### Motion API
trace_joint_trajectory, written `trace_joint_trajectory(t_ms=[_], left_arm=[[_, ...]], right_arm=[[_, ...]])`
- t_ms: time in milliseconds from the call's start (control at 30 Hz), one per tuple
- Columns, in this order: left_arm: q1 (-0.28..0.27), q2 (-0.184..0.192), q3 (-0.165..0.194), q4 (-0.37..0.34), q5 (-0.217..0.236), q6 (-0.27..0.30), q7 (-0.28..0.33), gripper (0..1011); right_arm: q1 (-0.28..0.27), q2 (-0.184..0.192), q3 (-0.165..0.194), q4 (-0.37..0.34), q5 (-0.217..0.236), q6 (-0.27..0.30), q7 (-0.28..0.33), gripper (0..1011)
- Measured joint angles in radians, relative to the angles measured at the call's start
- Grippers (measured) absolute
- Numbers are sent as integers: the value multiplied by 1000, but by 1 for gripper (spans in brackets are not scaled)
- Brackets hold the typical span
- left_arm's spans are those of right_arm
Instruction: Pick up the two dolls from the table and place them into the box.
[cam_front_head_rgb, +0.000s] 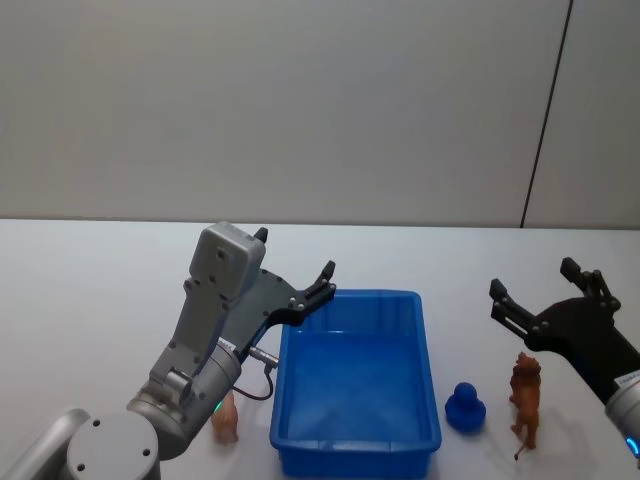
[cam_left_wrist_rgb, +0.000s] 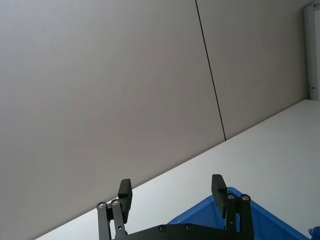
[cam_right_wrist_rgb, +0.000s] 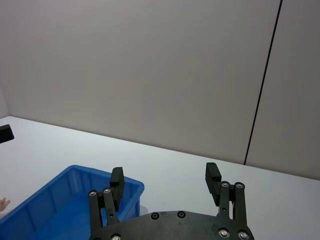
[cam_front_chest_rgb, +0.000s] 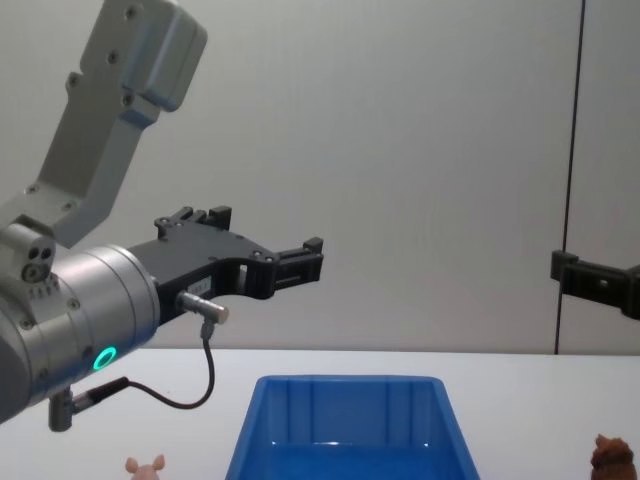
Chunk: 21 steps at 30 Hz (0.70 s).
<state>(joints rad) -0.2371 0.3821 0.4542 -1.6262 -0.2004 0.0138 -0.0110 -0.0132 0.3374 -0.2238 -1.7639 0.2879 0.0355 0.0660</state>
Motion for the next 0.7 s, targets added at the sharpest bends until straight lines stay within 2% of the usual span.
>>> trace_joint_trajectory(t_ms=[233, 700], left_arm=[[0, 0, 0, 0, 0, 0, 0, 1001], [0, 0, 0, 0, 0, 0, 0, 1001]], right_arm=[[9, 0, 9, 22, 7, 24, -14, 1001], [46, -13, 22, 107, 2, 122, -65, 1001]])
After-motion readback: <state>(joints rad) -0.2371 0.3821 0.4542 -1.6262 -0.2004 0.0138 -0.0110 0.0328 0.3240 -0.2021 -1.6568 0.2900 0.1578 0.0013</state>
